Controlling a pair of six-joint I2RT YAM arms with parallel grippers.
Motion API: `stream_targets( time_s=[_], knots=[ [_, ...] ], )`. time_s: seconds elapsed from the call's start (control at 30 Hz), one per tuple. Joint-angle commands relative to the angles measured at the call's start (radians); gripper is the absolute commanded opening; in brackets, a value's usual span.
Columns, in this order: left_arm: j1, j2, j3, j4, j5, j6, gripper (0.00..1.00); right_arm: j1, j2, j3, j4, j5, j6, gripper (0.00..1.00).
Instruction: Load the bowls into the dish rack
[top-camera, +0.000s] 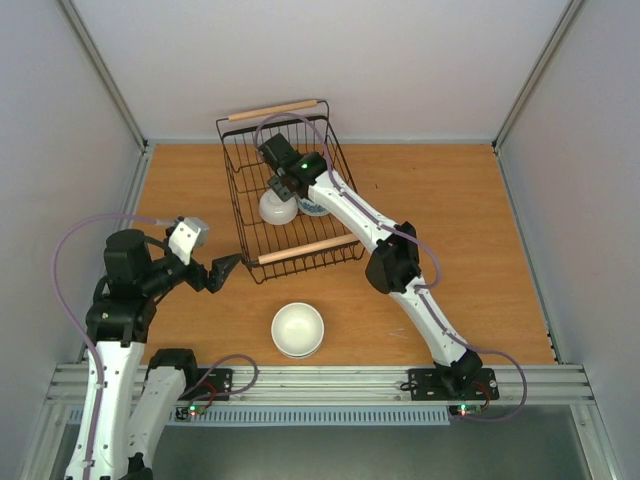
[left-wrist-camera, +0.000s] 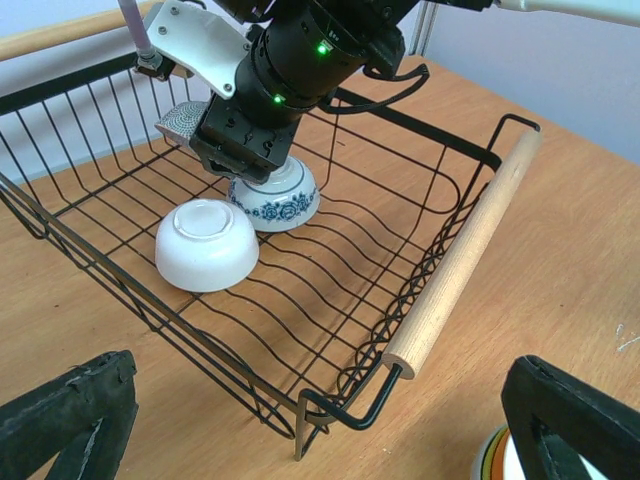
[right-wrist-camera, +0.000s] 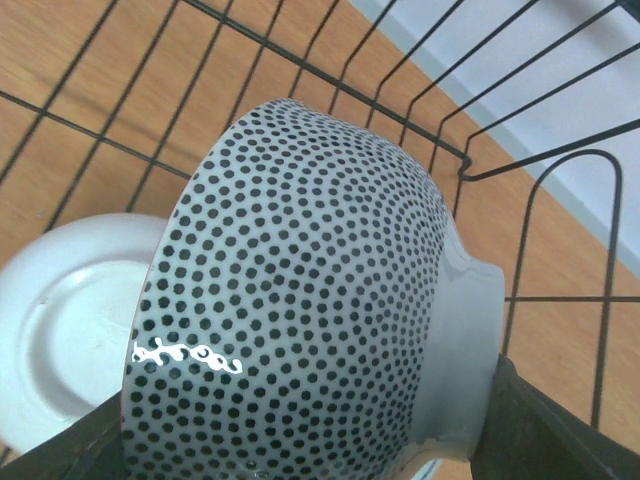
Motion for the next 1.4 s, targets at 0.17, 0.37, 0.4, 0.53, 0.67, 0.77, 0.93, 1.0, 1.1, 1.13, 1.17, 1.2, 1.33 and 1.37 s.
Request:
stream_targets(
  time_s=[0.17,0.37,0.4,0.53,0.67,0.77,0.93,1.0,1.1,1.13,1.17,1.2,1.33,1.37],
  knots=[
    [0.003,0.001,-0.011,0.049,0.011,0.007,0.99,0.008,-0.176,-0.178,0.117,0.019,-0.016,0.01],
    [0.003,0.008,-0.010,0.046,0.034,0.005,0.99,0.026,-0.381,-0.417,0.124,0.004,0.015,0.01],
    [0.003,0.011,-0.010,0.046,0.036,0.006,0.99,0.027,-0.408,-0.445,0.123,0.004,0.017,0.01],
    [0.003,0.018,-0.009,0.044,0.041,0.008,0.99,0.028,-0.454,-0.463,0.046,-0.019,0.060,0.01],
    [0.003,0.016,-0.008,0.042,0.046,0.007,0.99,0.034,-0.445,-0.439,-0.075,0.007,0.085,0.01],
    [0.003,0.020,-0.006,0.040,0.050,0.005,1.00,0.039,-0.430,-0.433,-0.131,0.030,0.104,0.01],
    [0.003,0.024,-0.003,0.035,0.056,0.006,0.99,0.048,-0.407,-0.452,-0.196,0.056,0.128,0.01],
    [0.003,0.027,-0.002,0.035,0.057,0.008,0.99,0.052,-0.404,-0.476,-0.197,0.067,0.132,0.01],
    [0.003,0.031,-0.002,0.035,0.059,0.007,0.99,0.052,-0.389,-0.491,-0.214,0.073,0.136,0.01],
    [0.003,0.033,-0.002,0.036,0.059,0.008,0.99,0.052,-0.380,-0.490,-0.222,0.077,0.137,0.01],
    [0.003,0.033,-0.002,0.035,0.060,0.008,0.99,0.052,-0.368,-0.484,-0.231,0.080,0.137,0.01],
    [0.003,0.033,-0.002,0.034,0.061,0.008,0.99,0.052,-0.348,-0.478,-0.242,0.086,0.138,0.01],
    [0.003,0.031,0.001,0.032,0.061,0.005,0.99,0.052,-0.282,-0.438,-0.287,0.094,0.135,0.01],
    [0.003,0.029,0.001,0.031,0.061,0.006,0.99,0.052,-0.267,-0.430,-0.297,0.094,0.134,0.01]
  ],
)
